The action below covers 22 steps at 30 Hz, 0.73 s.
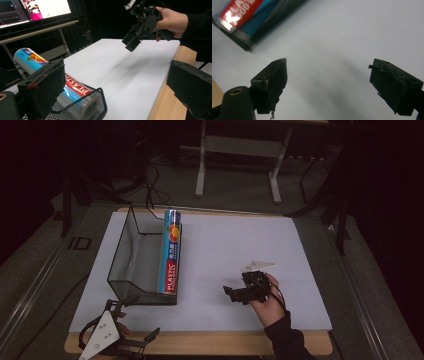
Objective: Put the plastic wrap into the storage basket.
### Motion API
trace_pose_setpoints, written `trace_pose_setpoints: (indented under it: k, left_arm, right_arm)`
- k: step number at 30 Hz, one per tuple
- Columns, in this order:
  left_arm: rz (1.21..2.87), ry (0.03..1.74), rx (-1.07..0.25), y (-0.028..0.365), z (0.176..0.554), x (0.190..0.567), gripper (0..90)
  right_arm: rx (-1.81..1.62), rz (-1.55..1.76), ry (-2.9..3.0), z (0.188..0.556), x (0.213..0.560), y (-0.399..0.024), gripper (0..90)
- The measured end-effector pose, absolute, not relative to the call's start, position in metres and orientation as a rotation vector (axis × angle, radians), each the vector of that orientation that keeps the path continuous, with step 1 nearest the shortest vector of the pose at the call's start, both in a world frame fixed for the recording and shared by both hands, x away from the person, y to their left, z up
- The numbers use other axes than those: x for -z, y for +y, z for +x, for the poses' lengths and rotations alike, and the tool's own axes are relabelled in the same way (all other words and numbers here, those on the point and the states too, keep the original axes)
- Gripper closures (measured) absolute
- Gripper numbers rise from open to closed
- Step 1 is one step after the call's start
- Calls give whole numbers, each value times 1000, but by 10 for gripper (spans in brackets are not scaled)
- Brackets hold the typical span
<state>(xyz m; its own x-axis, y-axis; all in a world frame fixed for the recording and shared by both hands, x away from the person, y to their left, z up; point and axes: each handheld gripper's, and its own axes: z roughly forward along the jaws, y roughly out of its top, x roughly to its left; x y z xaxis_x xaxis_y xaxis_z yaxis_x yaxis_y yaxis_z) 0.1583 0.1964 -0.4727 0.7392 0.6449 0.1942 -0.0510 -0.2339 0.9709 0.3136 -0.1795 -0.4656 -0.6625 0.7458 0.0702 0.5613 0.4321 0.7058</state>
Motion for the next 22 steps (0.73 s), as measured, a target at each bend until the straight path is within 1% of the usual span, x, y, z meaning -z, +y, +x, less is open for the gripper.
trace_pose_setpoints:
  k: [13,22]
  left_arm:
    - [1695,477,-693,197,158,472,27]
    - [1700,467,-695,196,158,472,27]
  right_arm:
    - [-998,1107,2433,294,485,-204,144]
    - [-1001,1137,2405,298,490,-212,145]
